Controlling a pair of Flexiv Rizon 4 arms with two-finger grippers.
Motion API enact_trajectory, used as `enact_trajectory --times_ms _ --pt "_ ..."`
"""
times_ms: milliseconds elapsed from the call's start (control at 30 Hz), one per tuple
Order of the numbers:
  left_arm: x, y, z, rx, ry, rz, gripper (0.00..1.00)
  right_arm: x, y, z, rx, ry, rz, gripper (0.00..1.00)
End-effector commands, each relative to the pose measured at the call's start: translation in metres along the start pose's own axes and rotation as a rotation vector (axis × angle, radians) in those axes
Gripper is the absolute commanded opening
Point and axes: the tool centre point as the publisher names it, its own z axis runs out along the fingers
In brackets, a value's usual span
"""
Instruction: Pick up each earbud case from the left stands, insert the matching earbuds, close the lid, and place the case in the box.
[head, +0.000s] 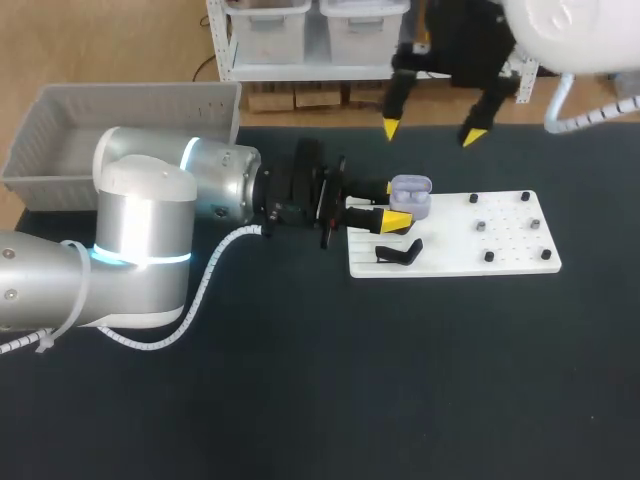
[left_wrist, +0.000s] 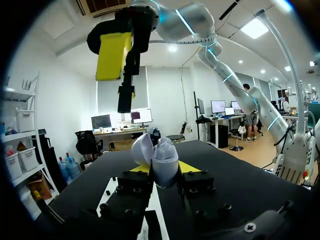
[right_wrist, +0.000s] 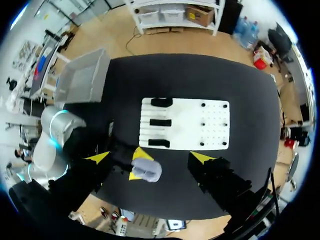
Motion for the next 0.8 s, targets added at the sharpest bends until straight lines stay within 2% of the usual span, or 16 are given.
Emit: enact_trajectory --times_ms 33,300,800 --pt "0.0 -0.001 0.0 -0.005 -0.001 0.002 0.0 -0.003 -0.016 0.017 0.0 -0.131 0.117 1.0" --pt "0.0 -0.001 0.0 -0.005 -0.001 0.002 0.0 -0.011 -0.038 0.043 0.02 -0.107 0.173 1.0" --pt "0.0 -0.001 0.0 -0.005 -0.001 0.002 0.0 0.016 -0.044 0.055 0.054 0.004 0.175 1.0"
